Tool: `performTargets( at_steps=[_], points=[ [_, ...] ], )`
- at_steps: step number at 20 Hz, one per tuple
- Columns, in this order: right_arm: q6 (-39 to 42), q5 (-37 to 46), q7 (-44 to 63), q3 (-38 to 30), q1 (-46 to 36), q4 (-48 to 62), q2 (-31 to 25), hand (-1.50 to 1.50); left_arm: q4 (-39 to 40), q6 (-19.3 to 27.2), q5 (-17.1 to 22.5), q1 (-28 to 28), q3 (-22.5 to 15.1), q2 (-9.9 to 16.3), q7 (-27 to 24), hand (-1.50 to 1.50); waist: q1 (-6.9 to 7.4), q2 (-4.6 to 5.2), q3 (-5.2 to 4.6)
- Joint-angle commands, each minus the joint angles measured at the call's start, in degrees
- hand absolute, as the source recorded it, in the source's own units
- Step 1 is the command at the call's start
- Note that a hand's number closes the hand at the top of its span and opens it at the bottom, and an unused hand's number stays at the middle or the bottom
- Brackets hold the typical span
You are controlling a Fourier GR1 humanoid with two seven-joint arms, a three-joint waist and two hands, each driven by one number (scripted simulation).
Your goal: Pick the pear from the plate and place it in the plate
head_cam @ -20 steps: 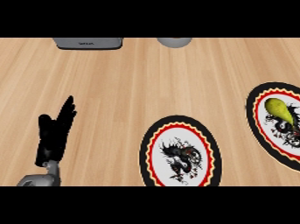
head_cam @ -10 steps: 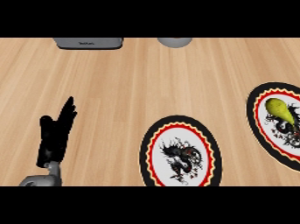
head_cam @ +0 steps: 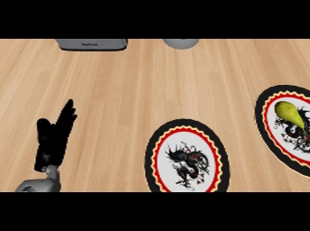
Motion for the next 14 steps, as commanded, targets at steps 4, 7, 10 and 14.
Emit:
performTargets(
  at_steps=[4, 7, 10, 14],
  points=[
    [-0.03, -1.98, -4.67, -1.21, 1.03, 4.41, -1.26, -1.50, 2.63, -0.92, 0.46, -0.20, 0.92, 0.18, -2.57, 0.00, 0.12, 0.08, 0.06],
    [-1.37, -3.11, -2.84, -2.28, 1.72, 4.93, -3.81, -1.50, -0.28, -0.90, 0.26, -0.13, 0.75, 0.71, 0.20, 0.00, 0.14, 0.04, 0.06],
    [-2.82, -3.19, -1.88, -2.47, 1.16, 6.22, -4.39, -1.50, 1.87, 0.21, -1.09, 0.83, -0.88, -1.35, -3.09, 0.00, 0.29, 0.15, 0.11],
    [-2.42, -3.09, -3.30, -2.38, 2.73, 7.15, -4.72, -1.50, 0.96, 1.74, -2.21, -3.70, -1.58, -2.10, 2.56, 0.00, 0.23, 0.25, 0.20]
  ],
)
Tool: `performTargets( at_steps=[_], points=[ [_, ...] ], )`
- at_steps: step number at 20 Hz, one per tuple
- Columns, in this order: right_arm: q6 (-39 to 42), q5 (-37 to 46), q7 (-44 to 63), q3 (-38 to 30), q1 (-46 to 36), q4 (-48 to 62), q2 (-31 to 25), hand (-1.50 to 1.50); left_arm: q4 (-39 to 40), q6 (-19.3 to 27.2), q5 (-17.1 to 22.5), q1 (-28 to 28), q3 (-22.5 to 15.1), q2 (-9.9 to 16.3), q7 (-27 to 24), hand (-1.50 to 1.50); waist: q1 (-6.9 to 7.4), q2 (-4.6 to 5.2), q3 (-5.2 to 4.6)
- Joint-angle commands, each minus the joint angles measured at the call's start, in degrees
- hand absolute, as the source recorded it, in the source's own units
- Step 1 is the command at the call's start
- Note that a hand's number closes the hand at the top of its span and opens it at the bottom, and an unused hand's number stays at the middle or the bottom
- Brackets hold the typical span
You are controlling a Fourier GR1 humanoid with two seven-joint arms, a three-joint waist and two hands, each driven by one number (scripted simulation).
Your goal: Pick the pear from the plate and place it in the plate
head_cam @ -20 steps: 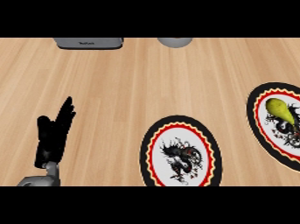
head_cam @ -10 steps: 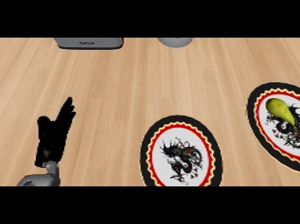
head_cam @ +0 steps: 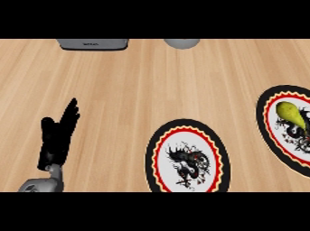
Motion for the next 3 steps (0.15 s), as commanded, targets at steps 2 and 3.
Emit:
performTargets(
  at_steps=[2, 3],
  points=[
    [-1.24, 0.11, -1.17, 0.54, 0.68, 0.51, 0.17, -1.50, -2.75, 1.10, -1.09, 2.00, -1.28, -1.03, 0.65, 0.00, 0.23, -0.04, 0.04],
    [0.96, -0.06, -2.20, 0.07, 3.98, 1.19, -2.40, -1.50, 2.81, 0.71, -0.48, 0.76, 0.10, -0.89, -3.73, 0.00, -0.19, 0.06, 0.04]
  ],
)
